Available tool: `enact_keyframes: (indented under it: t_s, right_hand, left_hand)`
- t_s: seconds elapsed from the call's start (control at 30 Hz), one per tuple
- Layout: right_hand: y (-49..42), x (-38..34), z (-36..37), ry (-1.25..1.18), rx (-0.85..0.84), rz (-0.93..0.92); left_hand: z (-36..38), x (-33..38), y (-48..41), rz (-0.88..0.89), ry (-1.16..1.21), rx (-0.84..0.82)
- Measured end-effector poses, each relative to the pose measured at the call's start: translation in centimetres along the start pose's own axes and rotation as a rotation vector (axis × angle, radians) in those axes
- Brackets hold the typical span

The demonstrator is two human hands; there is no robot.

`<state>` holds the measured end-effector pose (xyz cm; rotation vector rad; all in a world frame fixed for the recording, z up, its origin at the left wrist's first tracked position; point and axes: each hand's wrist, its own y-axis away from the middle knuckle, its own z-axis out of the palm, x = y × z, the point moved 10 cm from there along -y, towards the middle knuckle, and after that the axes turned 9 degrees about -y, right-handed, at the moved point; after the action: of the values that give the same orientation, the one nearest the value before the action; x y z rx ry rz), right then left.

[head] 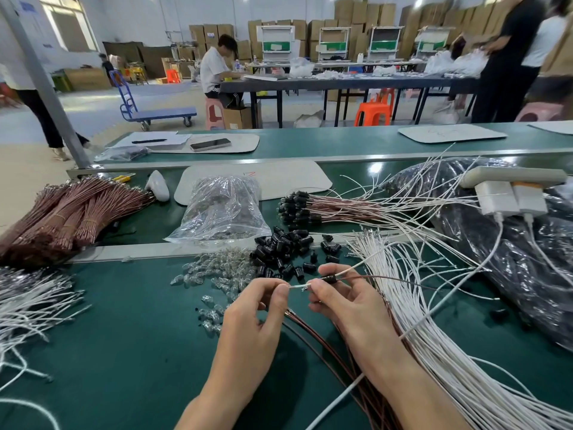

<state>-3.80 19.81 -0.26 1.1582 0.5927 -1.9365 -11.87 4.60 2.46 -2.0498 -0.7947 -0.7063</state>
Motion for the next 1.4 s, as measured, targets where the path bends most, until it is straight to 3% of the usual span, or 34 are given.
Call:
enact_keyframes:
  t_s: [0.43, 1.4]
  right_hand:
    - [0.7, 0.2, 1.4, 0.033, -0.108, 0.053]
    - [1.0, -0.5, 1.1, 0.174, -0.068, -0.004]
  left_hand:
    - [0.8, 0.3, 0.2, -0.001, 0.012, -0.081]
    - [1.2, 0.1, 0.4, -0.015, 0.036, -0.112]
